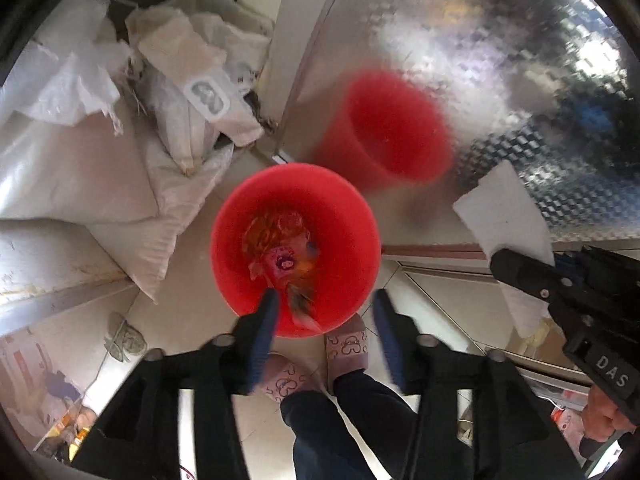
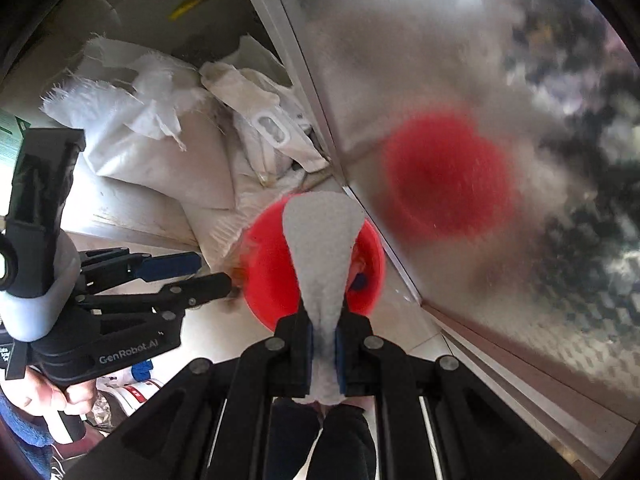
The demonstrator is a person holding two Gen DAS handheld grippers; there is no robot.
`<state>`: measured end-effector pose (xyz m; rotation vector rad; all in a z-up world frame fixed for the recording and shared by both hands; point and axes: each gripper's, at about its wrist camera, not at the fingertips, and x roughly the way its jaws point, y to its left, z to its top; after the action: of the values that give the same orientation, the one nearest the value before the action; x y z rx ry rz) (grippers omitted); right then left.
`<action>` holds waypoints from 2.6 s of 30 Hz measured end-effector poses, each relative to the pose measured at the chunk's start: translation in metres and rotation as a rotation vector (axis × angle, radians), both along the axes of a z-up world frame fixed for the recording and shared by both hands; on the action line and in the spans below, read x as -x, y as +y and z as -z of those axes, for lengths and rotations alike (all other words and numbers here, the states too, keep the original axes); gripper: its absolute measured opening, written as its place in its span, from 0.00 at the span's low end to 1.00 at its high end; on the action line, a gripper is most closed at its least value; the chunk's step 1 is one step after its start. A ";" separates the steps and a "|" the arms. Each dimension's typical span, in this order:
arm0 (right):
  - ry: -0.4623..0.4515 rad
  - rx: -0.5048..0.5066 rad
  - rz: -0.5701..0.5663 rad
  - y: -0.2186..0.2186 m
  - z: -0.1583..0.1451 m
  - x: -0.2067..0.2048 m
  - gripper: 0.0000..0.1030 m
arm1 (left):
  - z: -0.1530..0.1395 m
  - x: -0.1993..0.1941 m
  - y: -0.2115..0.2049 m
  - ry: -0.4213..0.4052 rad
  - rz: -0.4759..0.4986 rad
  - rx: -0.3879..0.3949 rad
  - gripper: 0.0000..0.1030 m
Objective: Collect trash
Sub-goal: 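Open the left tool to drop the sachet while the right tool holds the wipe, then open the right tool over the red bin to drop the white wet wipe, then raise both tools back up to the counter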
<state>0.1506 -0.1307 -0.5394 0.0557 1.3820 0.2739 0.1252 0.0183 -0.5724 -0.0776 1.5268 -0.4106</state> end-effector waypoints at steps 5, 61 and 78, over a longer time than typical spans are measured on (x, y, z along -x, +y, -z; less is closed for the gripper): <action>0.013 0.005 -0.013 0.003 0.006 0.002 0.08 | 0.003 0.007 0.001 0.009 -0.023 -0.012 0.76; -0.076 0.074 -0.078 0.042 -0.161 0.052 0.79 | -0.243 0.053 0.072 -0.193 -0.142 -0.114 0.80; -0.370 0.192 0.016 0.032 -0.360 0.070 0.90 | -0.432 0.057 0.068 -0.455 -0.079 -0.088 0.80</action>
<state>0.0806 -0.0991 -0.1791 -0.1371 1.0331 0.1285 0.0686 0.0866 -0.1402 0.0241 1.0870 -0.2744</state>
